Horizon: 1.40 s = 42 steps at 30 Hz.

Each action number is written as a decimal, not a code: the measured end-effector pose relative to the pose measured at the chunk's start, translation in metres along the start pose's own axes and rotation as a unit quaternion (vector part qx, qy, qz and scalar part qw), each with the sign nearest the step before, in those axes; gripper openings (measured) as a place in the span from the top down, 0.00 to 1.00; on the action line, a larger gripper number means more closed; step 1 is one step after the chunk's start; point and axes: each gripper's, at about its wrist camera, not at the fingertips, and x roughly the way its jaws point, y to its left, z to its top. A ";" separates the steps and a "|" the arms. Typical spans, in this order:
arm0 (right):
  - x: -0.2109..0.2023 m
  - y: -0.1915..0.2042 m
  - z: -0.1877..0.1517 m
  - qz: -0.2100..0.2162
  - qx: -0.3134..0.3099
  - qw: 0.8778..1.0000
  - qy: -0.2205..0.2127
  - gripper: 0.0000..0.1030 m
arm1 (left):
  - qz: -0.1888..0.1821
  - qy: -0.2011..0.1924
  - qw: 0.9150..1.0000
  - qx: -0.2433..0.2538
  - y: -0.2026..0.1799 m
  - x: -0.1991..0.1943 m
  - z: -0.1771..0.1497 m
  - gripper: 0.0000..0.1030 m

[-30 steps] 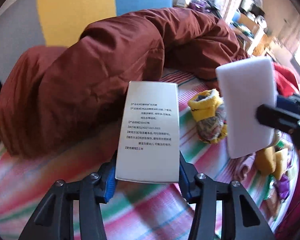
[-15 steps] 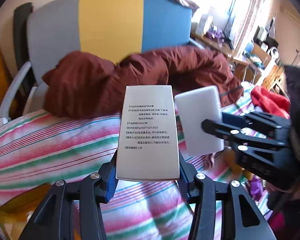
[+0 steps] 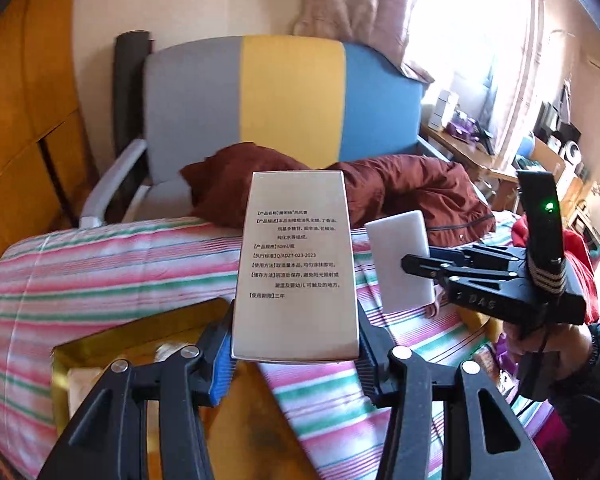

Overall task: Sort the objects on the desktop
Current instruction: 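Carry the box and block to the gold tray and release both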

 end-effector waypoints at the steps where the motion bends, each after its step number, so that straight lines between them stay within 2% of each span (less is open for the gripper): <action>1: -0.002 0.009 -0.001 -0.002 -0.008 1.000 -0.001 0.74 | 0.003 0.000 1.000 -0.006 0.004 -0.003 -0.004 0.51; 7: -0.012 0.045 -0.008 0.013 -0.024 1.000 0.003 0.74 | 0.031 -0.014 0.999 -0.025 0.030 -0.031 -0.033 0.51; 17: -0.018 0.109 -0.028 0.049 -0.037 0.998 0.018 0.74 | 0.041 -0.013 0.996 -0.078 0.069 -0.050 -0.083 0.51; 24: -0.015 0.147 -0.044 0.072 -0.039 0.996 0.031 0.74 | 0.056 -0.013 0.989 -0.135 0.119 -0.068 -0.128 0.51; 29: 0.000 0.163 -0.046 0.080 -0.035 0.995 0.047 0.74 | 0.066 -0.015 0.984 -0.164 0.146 -0.079 -0.149 0.51; 32: 0.008 0.172 -0.044 0.080 -0.038 0.995 0.054 0.74 | 0.060 -0.015 0.981 -0.182 0.156 -0.078 -0.152 0.51; 37: 0.018 0.177 -0.036 0.071 -0.027 0.995 0.057 0.73 | 0.051 -0.013 0.982 -0.182 0.155 -0.065 -0.142 0.51; 40: 0.023 0.176 -0.026 0.065 -0.013 0.996 0.052 0.73 | 0.058 -0.010 0.982 -0.181 0.157 -0.048 -0.132 0.51; 42: 0.031 0.178 -0.017 0.062 -0.007 0.997 0.052 0.70 | 0.078 0.007 0.980 -0.183 0.163 -0.032 -0.126 0.51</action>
